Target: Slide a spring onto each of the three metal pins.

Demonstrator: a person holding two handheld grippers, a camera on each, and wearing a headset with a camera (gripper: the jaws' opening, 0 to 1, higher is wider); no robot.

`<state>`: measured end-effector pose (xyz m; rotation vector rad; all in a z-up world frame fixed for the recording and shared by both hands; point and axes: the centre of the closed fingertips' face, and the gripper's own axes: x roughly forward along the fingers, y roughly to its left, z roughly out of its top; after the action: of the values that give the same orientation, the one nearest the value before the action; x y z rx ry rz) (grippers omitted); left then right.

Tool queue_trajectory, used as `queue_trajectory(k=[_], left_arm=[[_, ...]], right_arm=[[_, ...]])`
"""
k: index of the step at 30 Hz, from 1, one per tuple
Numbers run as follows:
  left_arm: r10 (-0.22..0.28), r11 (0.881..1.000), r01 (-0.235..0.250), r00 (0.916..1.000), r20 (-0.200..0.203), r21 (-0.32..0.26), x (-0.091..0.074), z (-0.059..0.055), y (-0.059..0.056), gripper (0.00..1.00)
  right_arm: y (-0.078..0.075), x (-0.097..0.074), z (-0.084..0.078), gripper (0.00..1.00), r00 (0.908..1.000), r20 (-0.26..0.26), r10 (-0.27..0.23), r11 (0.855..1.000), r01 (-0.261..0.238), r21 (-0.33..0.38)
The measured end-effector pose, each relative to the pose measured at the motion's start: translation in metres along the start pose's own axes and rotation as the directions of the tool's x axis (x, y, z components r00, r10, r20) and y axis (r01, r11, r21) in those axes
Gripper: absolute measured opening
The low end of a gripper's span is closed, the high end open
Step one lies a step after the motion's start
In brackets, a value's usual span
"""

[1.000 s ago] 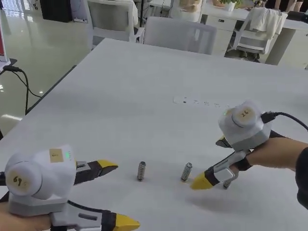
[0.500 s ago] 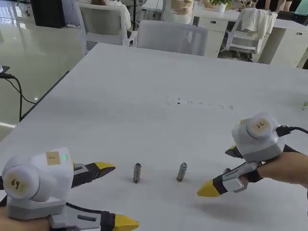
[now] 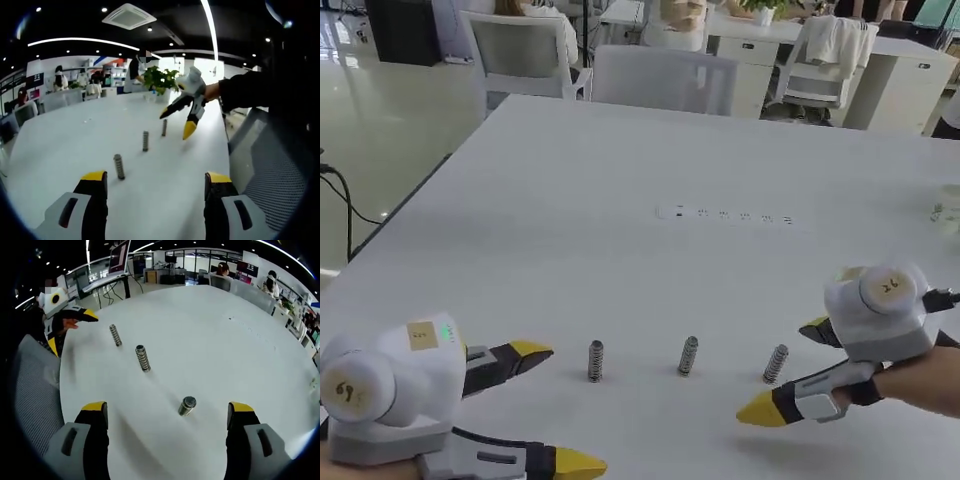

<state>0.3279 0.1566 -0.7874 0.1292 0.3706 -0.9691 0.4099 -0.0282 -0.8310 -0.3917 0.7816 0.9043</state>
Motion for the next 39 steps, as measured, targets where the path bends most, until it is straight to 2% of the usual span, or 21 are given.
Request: queue_trajectory(k=[14, 26, 32, 39], left_arm=[[0.005, 1.0, -0.005, 1.0, 0.004, -0.023, 0.003, -0.005, -0.001, 0.76], [0.043, 0.998, -0.042, 0.9989, 0.016, -0.054, 0.001, -0.01, 0.005, 0.78], [0.063, 0.996, -0.061, 0.9977, 0.024, -0.069, 0.001, -0.012, 0.01, 0.79], [0.086, 0.993, -0.082, 0.9956, 0.038, -0.086, 0.001, -0.01, 0.016, 0.8]], right_arm=[[0.014, -0.019, -0.017, 1.0, 0.997, 0.074, -0.022, 0.999, 0.019, 0.041], [0.021, -0.029, -0.015, 1.0, 0.9879, 0.148, -0.046, 0.997, 0.037, 0.065], [0.028, -0.029, -0.018, 1.0, 0.9877, 0.151, -0.043, 0.997, 0.033, 0.068], [0.028, -0.028, -0.017, 1.0, 0.9863, 0.158, -0.046, 0.996, 0.034, 0.077]])
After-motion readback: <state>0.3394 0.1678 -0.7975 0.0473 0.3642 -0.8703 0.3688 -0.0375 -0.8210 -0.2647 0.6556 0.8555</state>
